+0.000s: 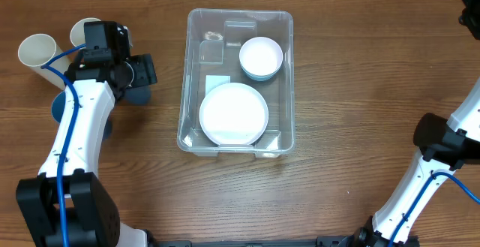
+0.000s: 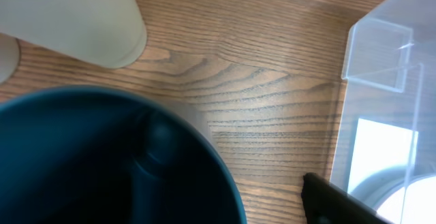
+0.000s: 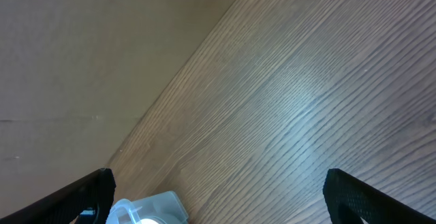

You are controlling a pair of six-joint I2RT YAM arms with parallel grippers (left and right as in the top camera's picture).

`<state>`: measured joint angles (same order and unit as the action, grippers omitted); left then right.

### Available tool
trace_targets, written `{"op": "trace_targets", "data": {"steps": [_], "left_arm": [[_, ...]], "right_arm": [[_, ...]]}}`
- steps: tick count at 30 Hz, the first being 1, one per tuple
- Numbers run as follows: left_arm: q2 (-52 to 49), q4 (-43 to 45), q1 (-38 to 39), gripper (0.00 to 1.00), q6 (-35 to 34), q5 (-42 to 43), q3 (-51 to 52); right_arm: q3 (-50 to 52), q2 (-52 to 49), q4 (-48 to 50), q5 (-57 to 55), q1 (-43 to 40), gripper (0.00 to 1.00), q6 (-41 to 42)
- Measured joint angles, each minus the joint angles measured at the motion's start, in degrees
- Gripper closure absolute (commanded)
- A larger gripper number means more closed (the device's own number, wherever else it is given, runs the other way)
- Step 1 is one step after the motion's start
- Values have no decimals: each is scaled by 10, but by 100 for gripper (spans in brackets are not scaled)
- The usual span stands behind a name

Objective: Pack container
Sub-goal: 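Reach the left gripper to the front teal cup and grip it, then lift the teal cup and lower it into the bin's back-left corner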

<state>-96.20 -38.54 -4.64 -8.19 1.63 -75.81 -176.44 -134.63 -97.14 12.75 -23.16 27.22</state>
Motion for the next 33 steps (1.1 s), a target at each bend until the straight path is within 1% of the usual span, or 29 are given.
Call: {"op": "trace_targets", "data": {"steps": [1, 3, 4, 5, 7, 9, 11, 13, 17, 21, 25, 28, 33], "left_arm": [[-3, 1, 0, 69, 2, -2, 0], [-5, 7, 0, 87, 2, -3, 0], [-5, 10, 0, 94, -2, -3, -1], [-5, 10, 0, 96, -8, -2, -1], [-5, 2, 0, 96, -9, 3, -6], [-5, -9, 0, 96, -9, 27, -16], [-5, -35, 2, 96, -9, 51, -34], [-5, -79, 12, 96, -9, 62, -69], [-6, -187, 49, 96, -9, 65, -164], [-7, -321, 92, 96, -9, 52, -316], [-6, -384, 116, 96, -9, 38, -443], [-6, -382, 136, 96, -9, 30, -500], [-13, -333, 188, 96, -5, -6, -507]], "right_arm": [[0, 0, 0, 0, 0, 0, 0], [0, 0, 0, 0, 0, 0, 0], [0, 0, 0, 0, 0, 0, 0], [0, 0, 0, 0, 0, 0, 0], [0, 0, 0, 0, 0, 0, 0], [0, 0, 0, 0, 0, 0, 0], [0, 0, 0, 0, 0, 0, 0], [0, 0, 0, 0, 0, 0, 0], [0, 0, 0, 0, 0, 0, 0], [0, 0, 0, 0, 0, 0, 0], [0, 0, 0, 1, 0, 0, 0], [0, 0, 0, 2, 0, 0, 0], [0, 0, 0, 2, 0, 0, 0]]}}
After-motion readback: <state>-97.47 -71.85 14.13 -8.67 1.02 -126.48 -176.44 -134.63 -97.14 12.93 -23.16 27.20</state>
